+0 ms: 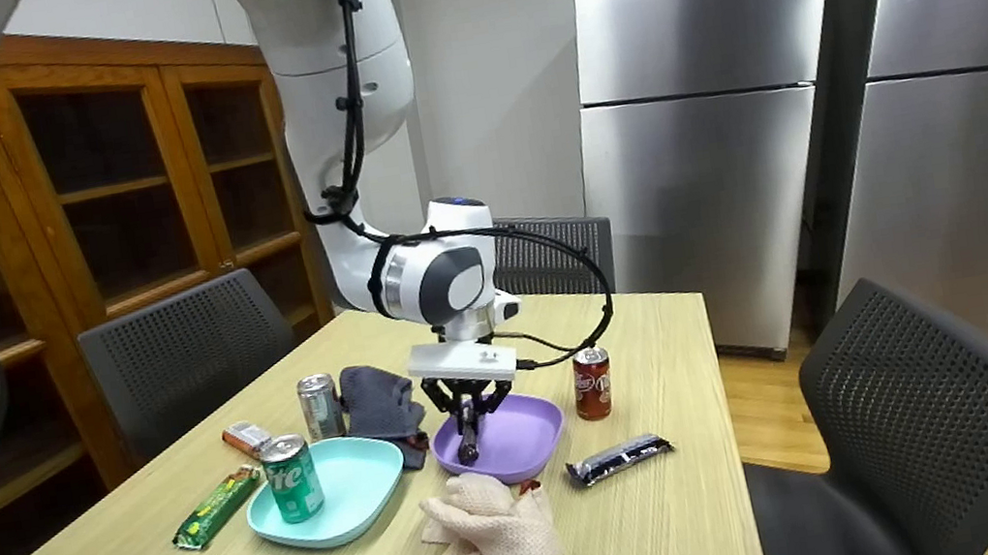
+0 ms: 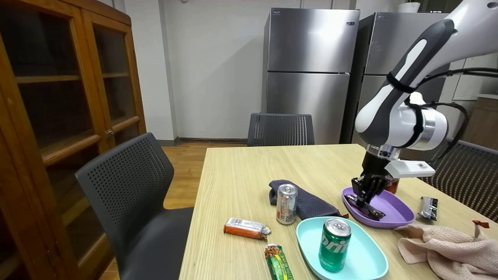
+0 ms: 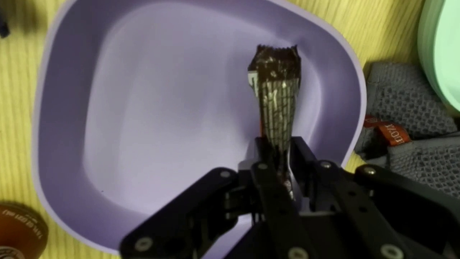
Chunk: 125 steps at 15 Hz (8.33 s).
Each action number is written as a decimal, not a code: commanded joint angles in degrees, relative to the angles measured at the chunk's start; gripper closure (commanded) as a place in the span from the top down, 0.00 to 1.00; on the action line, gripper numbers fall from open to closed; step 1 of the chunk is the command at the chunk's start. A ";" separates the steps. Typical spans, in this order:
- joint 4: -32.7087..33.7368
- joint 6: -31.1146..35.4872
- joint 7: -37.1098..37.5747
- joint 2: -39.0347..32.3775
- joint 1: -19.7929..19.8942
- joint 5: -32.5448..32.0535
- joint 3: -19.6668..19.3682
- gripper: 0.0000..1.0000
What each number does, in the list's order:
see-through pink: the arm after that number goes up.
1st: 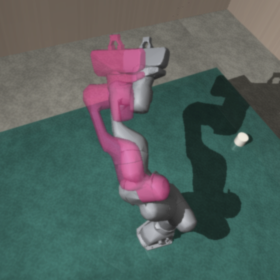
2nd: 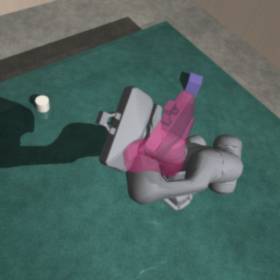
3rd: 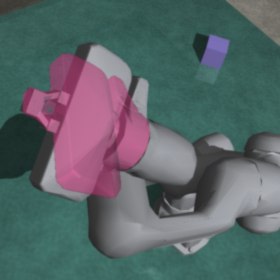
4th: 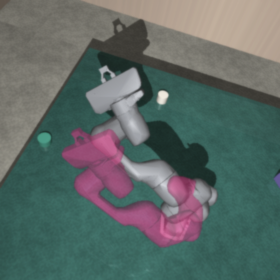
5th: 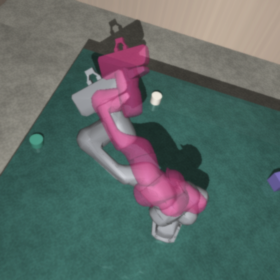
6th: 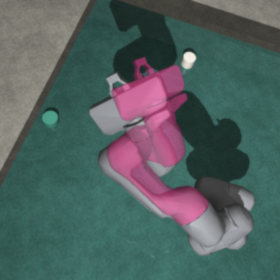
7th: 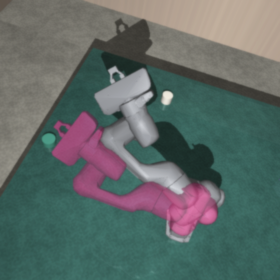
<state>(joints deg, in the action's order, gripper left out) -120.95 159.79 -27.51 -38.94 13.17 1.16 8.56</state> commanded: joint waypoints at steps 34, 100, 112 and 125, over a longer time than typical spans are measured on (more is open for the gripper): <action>0.45 -5.83 16.59 6.33 7.43 7.17 -13.74 1.00; -5.95 4.42 18.38 6.40 1.42 -3.70 -15.77 0.06; -7.23 3.37 8.52 9.51 1.56 -4.02 -7.64 0.06; -5.48 2.96 4.96 5.35 -0.40 -6.10 -5.35 0.06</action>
<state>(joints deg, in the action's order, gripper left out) -127.11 163.49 -21.43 -33.18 13.45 -2.93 3.31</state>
